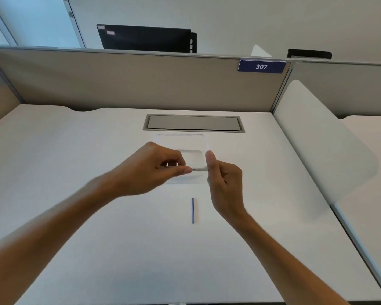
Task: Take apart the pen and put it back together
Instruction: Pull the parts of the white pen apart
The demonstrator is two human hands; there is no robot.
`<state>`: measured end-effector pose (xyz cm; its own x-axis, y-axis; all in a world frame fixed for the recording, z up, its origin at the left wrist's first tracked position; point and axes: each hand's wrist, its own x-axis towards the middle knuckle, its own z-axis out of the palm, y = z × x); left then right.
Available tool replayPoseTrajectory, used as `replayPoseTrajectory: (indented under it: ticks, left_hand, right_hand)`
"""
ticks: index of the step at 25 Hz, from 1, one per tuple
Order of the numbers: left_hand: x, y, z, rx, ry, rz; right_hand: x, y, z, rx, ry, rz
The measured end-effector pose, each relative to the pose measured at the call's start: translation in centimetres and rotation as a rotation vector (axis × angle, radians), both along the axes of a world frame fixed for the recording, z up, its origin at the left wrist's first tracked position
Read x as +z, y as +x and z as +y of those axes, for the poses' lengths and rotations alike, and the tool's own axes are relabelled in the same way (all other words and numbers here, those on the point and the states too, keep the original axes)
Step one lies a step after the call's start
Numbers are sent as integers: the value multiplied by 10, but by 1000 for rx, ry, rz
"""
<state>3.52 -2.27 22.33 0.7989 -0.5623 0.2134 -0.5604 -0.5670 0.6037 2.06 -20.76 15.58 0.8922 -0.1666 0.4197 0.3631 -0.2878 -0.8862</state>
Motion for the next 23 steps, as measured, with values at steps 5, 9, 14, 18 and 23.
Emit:
replayPoseTrajectory:
  ticks: [5,9,14,18,23]
  left_hand:
    - [-20,0,-3,11,421,-631]
    - [-17,0,-5,12,248,-499]
    - [7,13,4,-184,-168,512]
    - [6,16,4,-178,-127,448]
    - [-15,12,2,54,309,-325]
  right_hand:
    - [-11,7,4,53,223,424]
    - [-6,6,3,55,177,262]
    - [14,-1,-8,65,-176,-402]
    - [7,8,-14,28,-236,-431]
    - [-13,14,-15,148,55,207]
